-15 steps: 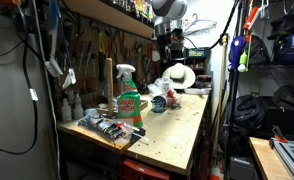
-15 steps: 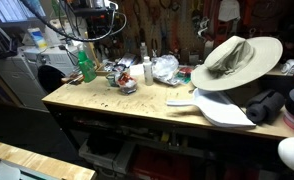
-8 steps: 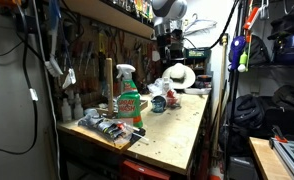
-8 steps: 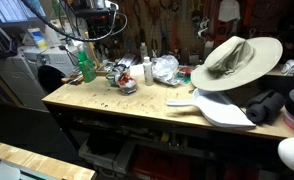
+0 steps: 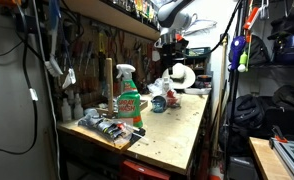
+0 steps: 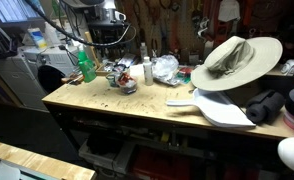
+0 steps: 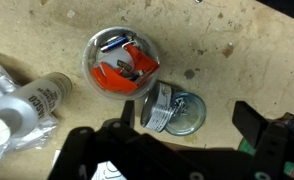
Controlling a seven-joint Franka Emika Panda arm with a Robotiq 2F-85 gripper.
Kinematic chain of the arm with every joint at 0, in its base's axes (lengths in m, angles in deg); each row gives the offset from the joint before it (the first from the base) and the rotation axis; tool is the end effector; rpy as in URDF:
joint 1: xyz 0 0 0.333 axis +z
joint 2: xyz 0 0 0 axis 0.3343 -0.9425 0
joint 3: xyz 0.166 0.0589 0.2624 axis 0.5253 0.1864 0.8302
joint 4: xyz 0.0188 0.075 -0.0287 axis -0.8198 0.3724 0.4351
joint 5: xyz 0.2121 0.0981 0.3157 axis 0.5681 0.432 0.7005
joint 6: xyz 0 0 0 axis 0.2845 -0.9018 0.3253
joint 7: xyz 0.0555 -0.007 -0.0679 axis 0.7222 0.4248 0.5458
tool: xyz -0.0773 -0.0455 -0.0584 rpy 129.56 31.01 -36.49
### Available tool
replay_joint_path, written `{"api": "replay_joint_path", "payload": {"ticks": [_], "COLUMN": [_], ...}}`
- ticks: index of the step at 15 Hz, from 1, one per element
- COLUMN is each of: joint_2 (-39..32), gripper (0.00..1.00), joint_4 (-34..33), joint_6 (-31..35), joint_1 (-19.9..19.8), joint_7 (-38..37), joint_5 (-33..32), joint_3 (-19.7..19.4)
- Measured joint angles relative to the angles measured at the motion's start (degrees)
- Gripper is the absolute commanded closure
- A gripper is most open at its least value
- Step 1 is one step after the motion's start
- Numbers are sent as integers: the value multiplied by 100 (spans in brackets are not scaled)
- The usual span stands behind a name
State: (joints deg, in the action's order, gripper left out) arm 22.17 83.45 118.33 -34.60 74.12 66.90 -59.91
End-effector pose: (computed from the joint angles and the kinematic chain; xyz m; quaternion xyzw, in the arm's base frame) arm 0.5618 -0.2370 0.4494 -0.9827 -0.1788 0.0372 0.0290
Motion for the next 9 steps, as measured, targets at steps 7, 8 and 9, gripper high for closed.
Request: {"api": "replay_joint_path", "payload": {"ticks": [7,8,9], "joint_2": [-314,-344,-358], "gripper": [0,0,0], "joint_4": [398,490,565], "joint_6": [318,534,685], "joint_1": [-10,-10,-15], "joint_7": [-11,-113,-163], "joint_5": [790,945,1040], "joint_3": [101,103,102]}}
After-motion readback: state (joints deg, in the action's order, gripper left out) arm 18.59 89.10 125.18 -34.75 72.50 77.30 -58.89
